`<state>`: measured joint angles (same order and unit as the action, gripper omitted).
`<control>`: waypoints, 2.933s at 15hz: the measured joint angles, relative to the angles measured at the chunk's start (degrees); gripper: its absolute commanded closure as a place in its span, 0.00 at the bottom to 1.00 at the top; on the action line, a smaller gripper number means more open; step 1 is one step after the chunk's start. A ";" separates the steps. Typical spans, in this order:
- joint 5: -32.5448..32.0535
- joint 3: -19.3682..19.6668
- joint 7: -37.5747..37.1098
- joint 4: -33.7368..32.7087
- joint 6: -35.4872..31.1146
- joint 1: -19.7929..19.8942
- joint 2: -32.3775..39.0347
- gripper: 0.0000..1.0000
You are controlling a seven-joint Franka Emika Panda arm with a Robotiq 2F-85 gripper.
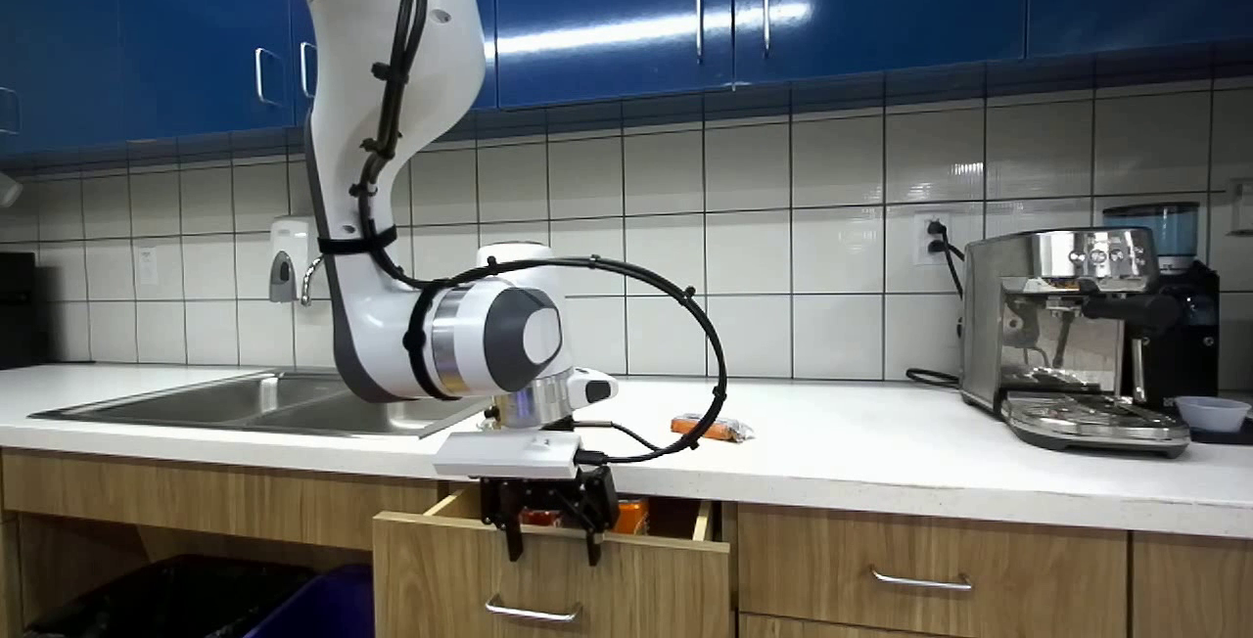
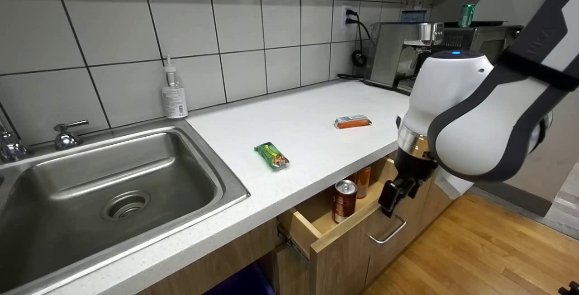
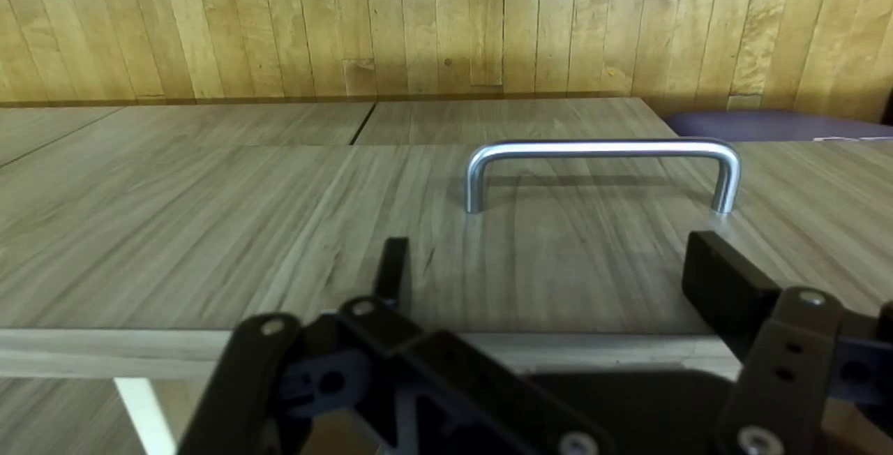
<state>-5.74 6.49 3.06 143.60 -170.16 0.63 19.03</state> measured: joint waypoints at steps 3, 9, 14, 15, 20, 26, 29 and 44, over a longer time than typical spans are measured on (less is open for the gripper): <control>0.22 -0.03 0.00 -0.67 0.00 0.00 0.41 0.00; 0.27 -0.03 0.00 -2.09 0.02 0.02 1.22 0.00; 0.43 -0.04 0.00 -3.81 0.04 0.06 2.27 0.00; 0.57 -0.04 0.00 -4.16 0.04 0.11 2.46 0.00; 1.01 -0.04 0.00 -5.81 0.10 0.43 3.37 0.00; 1.08 -0.02 0.00 -7.51 0.12 0.61 4.36 0.00; 1.08 0.10 0.00 -7.80 0.19 0.69 4.47 0.00; 0.99 0.24 0.08 -4.00 0.13 0.74 1.93 0.00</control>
<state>-4.76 6.73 3.15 139.61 -170.03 1.37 20.96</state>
